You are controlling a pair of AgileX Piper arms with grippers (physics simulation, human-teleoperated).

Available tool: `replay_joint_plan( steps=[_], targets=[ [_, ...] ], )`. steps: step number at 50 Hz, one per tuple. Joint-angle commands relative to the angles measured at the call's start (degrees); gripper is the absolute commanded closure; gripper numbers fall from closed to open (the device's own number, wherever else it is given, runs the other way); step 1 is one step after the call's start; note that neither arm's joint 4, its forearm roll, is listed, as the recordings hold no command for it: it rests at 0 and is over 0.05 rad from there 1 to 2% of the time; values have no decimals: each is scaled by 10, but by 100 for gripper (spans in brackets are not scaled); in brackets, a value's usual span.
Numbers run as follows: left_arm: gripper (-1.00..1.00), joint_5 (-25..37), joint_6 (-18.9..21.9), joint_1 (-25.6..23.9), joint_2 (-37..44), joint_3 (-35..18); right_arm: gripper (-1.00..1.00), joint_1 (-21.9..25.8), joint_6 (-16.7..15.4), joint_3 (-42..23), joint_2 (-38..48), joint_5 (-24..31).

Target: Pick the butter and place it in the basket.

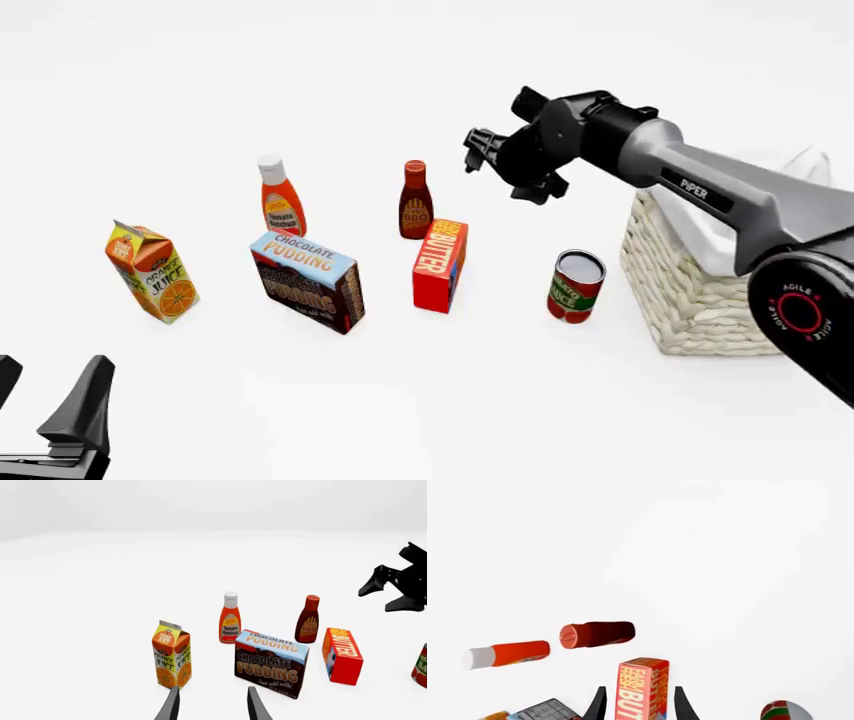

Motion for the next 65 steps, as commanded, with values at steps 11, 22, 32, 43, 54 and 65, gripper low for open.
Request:
replay_joint_plan(
  steps=[11, 22, 32, 43, 54, 65],
  targets=[
    [-100, 0, 0, 0, 0, 0, -100, 14, 5, -15, 32, -1],
    [-100, 0, 0, 0, 0, 0, -100, 19, 7, -18, 43, -3],
    [-100, 0, 0, 0, 0, 0, -100, 20, 4, -22, 52, -3],
    [-100, 0, 0, 0, 0, 0, -100, 22, -15, -30, 61, 0],
    [-100, 0, 0, 0, 0, 0, -100, 27, -17, -35, 66, 2],
    [-100, 0, 0, 0, 0, 0, -100, 31, -15, -38, 72, 2]
  ],
)
